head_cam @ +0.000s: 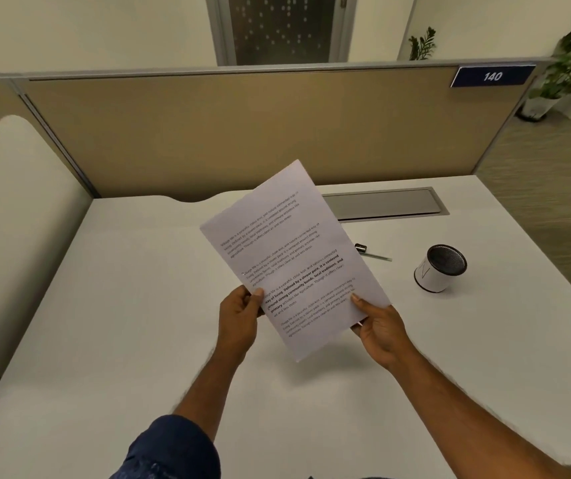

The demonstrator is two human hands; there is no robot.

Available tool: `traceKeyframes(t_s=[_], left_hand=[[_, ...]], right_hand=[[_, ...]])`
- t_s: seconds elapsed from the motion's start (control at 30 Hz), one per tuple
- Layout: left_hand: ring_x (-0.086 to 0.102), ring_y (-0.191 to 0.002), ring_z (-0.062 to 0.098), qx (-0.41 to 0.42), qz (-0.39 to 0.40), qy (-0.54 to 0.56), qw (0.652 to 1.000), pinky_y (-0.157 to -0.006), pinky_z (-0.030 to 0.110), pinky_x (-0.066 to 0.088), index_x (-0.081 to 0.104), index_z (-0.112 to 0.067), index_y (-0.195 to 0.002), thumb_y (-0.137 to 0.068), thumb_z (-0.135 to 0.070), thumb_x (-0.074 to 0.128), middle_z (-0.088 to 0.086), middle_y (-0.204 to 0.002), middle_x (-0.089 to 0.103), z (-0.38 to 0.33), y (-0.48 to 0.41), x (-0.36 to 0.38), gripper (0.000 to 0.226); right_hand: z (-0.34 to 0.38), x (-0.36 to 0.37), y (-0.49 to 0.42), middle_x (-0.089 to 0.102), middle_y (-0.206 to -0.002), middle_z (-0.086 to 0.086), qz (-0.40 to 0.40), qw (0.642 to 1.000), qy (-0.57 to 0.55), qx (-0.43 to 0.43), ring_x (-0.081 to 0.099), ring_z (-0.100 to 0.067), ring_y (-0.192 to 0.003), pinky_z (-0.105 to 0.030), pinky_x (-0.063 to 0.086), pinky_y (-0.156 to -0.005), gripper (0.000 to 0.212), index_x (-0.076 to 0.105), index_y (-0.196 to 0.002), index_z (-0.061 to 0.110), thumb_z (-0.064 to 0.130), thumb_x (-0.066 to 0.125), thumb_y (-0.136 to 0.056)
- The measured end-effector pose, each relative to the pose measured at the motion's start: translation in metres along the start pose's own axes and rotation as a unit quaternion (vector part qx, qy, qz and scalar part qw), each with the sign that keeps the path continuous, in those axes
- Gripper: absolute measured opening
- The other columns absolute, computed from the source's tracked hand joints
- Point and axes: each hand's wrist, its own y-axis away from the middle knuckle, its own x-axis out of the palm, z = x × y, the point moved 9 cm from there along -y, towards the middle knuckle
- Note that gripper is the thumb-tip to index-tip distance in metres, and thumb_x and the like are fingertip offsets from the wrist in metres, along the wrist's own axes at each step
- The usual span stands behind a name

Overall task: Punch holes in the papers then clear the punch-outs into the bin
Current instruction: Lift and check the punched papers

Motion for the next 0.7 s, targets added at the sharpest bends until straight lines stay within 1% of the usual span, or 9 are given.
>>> traceKeyframes(t_s=[0.1,0.2,0.3,0.37,0.43,0.53,0.63,0.7], left_hand=[[0.074,-0.09,0.017,0.015,0.004,-0.025,1.0,-0.076,0.026,0.06,0.068,-0.012,-0.11,-0.101,-0.014,0.052,0.002,-0.1,0.076,-0.009,-0.002,-0.006,0.019],[0.073,-0.089,0.015,0.023,0.008,-0.045,0.999,-0.075,0.026,0.059,0.067,-0.012,-0.112,-0.101,-0.013,0.051,0.002,-0.1,0.076,-0.014,-0.006,-0.014,0.019],[0.073,-0.089,0.018,0.021,0.024,-0.062,0.998,-0.075,0.026,0.059,0.069,-0.013,-0.108,-0.101,-0.012,0.051,0.001,-0.099,0.076,-0.017,-0.009,-0.021,0.019],[0.074,-0.09,0.018,0.011,0.045,-0.081,0.996,-0.075,0.027,0.06,0.069,-0.012,-0.108,-0.101,-0.014,0.051,0.0,-0.097,0.077,-0.016,-0.01,-0.025,0.019],[0.074,-0.09,0.018,0.002,0.064,-0.103,0.993,-0.078,0.032,0.06,0.07,-0.012,-0.108,-0.101,-0.016,0.052,0.0,-0.098,0.077,-0.014,-0.011,-0.029,0.02],[0.074,-0.09,0.017,-0.002,0.072,-0.114,0.991,-0.082,0.036,0.06,0.069,-0.013,-0.108,-0.101,-0.018,0.051,0.001,-0.099,0.077,-0.014,-0.012,-0.037,0.02],[0.074,-0.092,0.018,-0.006,0.061,-0.106,0.992,-0.083,0.037,0.059,0.069,-0.015,-0.108,-0.101,-0.019,0.051,0.001,-0.101,0.076,-0.014,-0.011,-0.048,0.02],[0.073,-0.093,0.018,-0.014,0.05,-0.091,0.995,-0.082,0.036,0.059,0.069,-0.015,-0.107,-0.101,-0.02,0.052,0.0,-0.102,0.076,-0.012,-0.008,-0.058,0.019]], right_hand=[[0.002,-0.01,-0.001,0.068,-0.113,-0.013,-0.011,0.998,0.061,0.001,0.063,-0.026,-0.101,-0.044,0.051,-0.094,0.032,0.064,-0.111,0.01,0.001,0.067,-0.081],[0.011,-0.012,-0.003,0.071,-0.104,-0.011,0.0,0.99,0.138,-0.015,0.064,-0.026,-0.097,-0.036,0.054,-0.085,0.019,0.068,-0.102,0.009,0.006,0.067,-0.083],[0.023,0.0,-0.007,0.075,-0.096,-0.007,0.027,0.971,0.234,-0.039,0.068,-0.025,-0.089,-0.036,0.056,-0.079,0.01,0.07,-0.093,0.011,0.016,0.068,-0.085],[0.027,0.016,-0.009,0.076,-0.094,-0.004,0.059,0.96,0.271,-0.046,0.071,-0.023,-0.087,-0.029,0.059,-0.072,0.01,0.07,-0.093,0.012,0.02,0.066,-0.088],[0.027,0.035,-0.011,0.076,-0.096,0.0,0.088,0.95,0.296,-0.048,0.073,-0.02,-0.089,-0.022,0.057,-0.067,0.012,0.069,-0.099,0.015,0.022,0.063,-0.091],[0.02,0.06,-0.012,0.076,-0.102,0.003,0.109,0.949,0.291,-0.052,0.073,-0.017,-0.09,-0.023,0.057,-0.067,0.018,0.067,-0.109,0.021,0.017,0.062,-0.092],[0.011,0.072,-0.014,0.074,-0.107,-0.004,0.099,0.95,0.289,-0.07,0.073,-0.023,-0.092,-0.032,0.059,-0.075,0.02,0.067,-0.11,0.018,0.012,0.062,-0.092],[0.003,0.079,-0.014,0.074,-0.107,-0.005,0.095,0.951,0.286,-0.074,0.073,-0.024,-0.092,-0.034,0.06,-0.078,0.021,0.066,-0.112,0.017,0.011,0.062,-0.092]])
